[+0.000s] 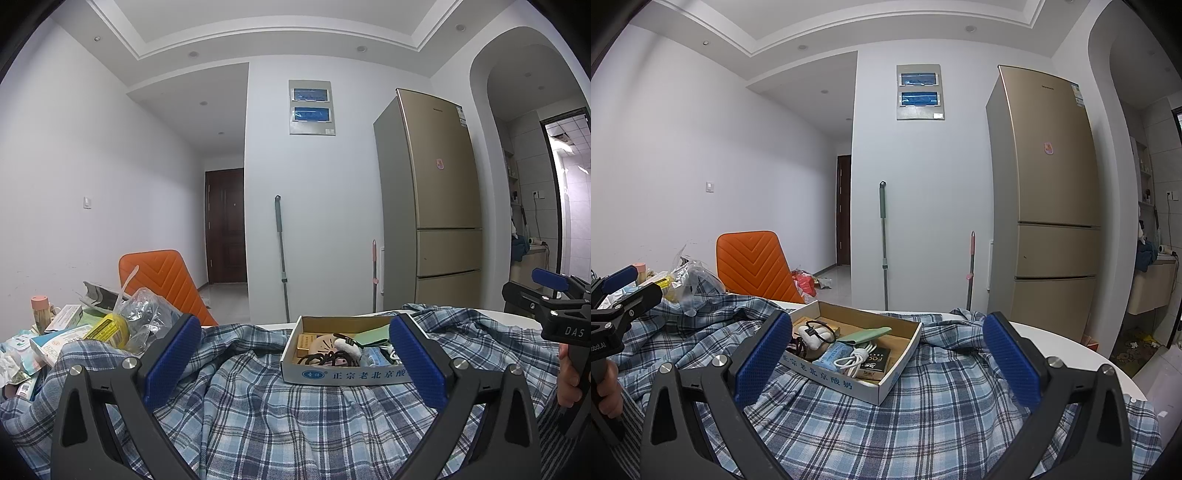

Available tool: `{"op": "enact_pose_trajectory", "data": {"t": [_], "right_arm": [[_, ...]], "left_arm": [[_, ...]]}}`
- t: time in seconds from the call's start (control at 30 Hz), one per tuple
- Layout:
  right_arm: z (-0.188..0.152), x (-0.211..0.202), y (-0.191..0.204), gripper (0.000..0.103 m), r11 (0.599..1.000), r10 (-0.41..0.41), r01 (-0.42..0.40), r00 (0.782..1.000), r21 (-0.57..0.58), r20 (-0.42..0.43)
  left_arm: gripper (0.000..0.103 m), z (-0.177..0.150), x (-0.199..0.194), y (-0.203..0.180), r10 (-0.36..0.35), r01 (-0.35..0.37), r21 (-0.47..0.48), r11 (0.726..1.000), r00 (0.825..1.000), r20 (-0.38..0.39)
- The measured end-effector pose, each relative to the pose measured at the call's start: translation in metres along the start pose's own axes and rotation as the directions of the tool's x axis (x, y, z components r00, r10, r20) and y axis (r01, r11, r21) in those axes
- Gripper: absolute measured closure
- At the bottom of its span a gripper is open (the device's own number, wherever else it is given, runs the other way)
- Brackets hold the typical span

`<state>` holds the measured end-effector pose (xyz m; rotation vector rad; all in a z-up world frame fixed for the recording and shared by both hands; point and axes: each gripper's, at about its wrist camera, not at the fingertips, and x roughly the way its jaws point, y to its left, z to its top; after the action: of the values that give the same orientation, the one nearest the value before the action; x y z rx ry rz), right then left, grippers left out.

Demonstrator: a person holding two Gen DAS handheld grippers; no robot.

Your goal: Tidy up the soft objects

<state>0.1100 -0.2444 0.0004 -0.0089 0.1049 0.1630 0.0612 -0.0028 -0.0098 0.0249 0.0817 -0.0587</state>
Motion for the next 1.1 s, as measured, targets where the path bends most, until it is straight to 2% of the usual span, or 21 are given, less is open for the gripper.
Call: {"op": "enact_pose_trajectory", "data": {"t": [0.8, 1.1], "right_arm": [[0.0001, 0.0001, -0.0004, 0.0, 1.0, -0.001, 0.001, 1.0, 0.003, 0.001], [-0.0004, -0.0001, -0.0005, 0.0, 1.0, -0.002, 0.002, 1.0, 0.003, 0.002]], "left_arm": [[0.0, -0.0005, -0.0026, 0.0008, 0.006, -0.006, -0.006, 1.0, 1.0, 0.016], [0.0, -0.0019, 0.0008, 0.0025, 0.009, -0.009, -0.008, 1.0, 1.0, -0.002]]}}
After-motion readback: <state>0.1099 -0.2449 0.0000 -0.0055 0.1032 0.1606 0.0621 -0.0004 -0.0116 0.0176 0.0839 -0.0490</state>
